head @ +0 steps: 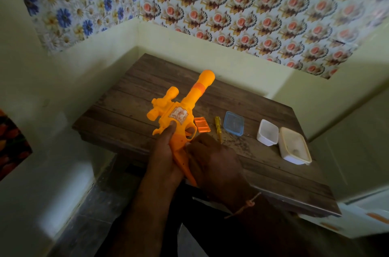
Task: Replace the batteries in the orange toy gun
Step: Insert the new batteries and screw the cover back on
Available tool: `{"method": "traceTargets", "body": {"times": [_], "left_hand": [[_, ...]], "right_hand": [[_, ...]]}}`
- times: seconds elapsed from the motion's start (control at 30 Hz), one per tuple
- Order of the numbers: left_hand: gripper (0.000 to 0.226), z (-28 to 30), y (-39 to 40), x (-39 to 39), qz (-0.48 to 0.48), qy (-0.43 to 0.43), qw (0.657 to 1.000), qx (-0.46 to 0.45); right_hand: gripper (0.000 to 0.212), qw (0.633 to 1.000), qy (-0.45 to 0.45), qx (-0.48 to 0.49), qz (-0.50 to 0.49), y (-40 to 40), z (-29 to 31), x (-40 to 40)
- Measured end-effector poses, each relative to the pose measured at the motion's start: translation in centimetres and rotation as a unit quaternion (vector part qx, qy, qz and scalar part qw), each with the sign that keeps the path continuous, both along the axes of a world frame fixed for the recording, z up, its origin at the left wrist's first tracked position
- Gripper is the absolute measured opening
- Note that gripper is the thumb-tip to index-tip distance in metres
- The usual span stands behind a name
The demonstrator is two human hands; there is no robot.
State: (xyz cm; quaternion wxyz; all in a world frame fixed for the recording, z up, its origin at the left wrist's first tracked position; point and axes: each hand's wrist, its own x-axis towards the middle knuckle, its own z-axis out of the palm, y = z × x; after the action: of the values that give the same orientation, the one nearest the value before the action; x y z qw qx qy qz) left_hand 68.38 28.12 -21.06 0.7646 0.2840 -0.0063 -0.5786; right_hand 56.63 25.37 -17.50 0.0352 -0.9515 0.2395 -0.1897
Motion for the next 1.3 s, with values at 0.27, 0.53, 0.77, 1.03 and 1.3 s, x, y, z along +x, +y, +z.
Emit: {"method": "traceTargets", "body": {"times": [0.27, 0.53, 0.77, 1.03, 1.3], "left_hand": [[0.034, 0.1, 0.3, -0.5, 0.002, -0.002, 1.000, 0.004], [0.038, 0.0, 0.1, -0.1, 0.016, -0.024, 1.000, 0.000], [0.049, -0.5, 0.2, 0.8, 0.054, -0.044, 0.996, 0.062], [0.047, -0.8, -0.1, 0.7, 0.050, -0.049, 0.995, 0.069], [0.040, -1.0, -0.3, 0.5, 0.047, -0.065, 0.994, 0.071]], "right_hand": [[0.027, 1.000, -0.001, -0.009, 0.000, -0.2, -1.0, -0.4], [0.011, 0.982, -0.128, 0.132, -0.038, 0.1, -1.3, -0.2], [0.025, 0.296, -0.554, 0.735, -0.256, -3.6, -0.2, -2.0], [0.034, 0.224, -0.601, 0.732, -0.228, -4.9, 0.7, -3.5], [0.043, 0.317, -0.562, 0.738, -0.197, -3.9, 1.1, -2.8]]}}
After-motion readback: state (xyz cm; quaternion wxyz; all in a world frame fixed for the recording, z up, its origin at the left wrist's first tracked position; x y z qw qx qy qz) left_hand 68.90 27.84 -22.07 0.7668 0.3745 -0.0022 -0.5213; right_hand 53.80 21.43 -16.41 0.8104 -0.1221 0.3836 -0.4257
